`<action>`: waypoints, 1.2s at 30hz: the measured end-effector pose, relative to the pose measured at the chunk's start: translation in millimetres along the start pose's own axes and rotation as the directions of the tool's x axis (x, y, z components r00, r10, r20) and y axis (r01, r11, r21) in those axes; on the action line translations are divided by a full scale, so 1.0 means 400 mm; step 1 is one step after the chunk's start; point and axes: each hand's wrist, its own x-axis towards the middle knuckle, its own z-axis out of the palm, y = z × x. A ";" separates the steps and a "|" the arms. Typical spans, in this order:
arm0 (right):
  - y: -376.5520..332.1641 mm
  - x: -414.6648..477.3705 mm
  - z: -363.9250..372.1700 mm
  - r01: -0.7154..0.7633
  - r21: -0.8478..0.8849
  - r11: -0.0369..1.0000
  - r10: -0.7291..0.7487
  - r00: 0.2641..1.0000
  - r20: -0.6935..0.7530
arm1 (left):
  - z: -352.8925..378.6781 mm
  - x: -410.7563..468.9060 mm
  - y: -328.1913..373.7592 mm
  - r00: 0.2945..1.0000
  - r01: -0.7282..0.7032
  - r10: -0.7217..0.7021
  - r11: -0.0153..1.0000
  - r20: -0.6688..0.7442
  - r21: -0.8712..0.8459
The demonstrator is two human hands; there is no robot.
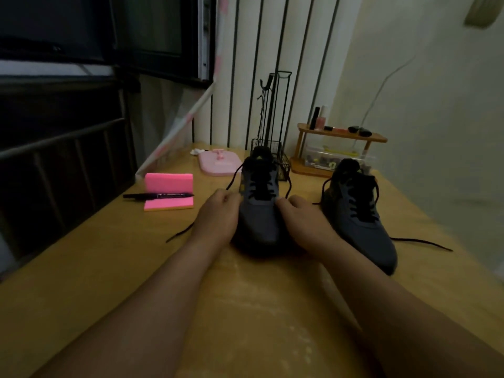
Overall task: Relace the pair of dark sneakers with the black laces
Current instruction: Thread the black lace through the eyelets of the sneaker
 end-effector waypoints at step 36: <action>0.032 -0.131 -0.126 0.371 0.218 0.903 -0.411 0.894 0.177 | -0.082 -0.101 0.057 0.841 -0.364 0.315 0.931 0.441 0.031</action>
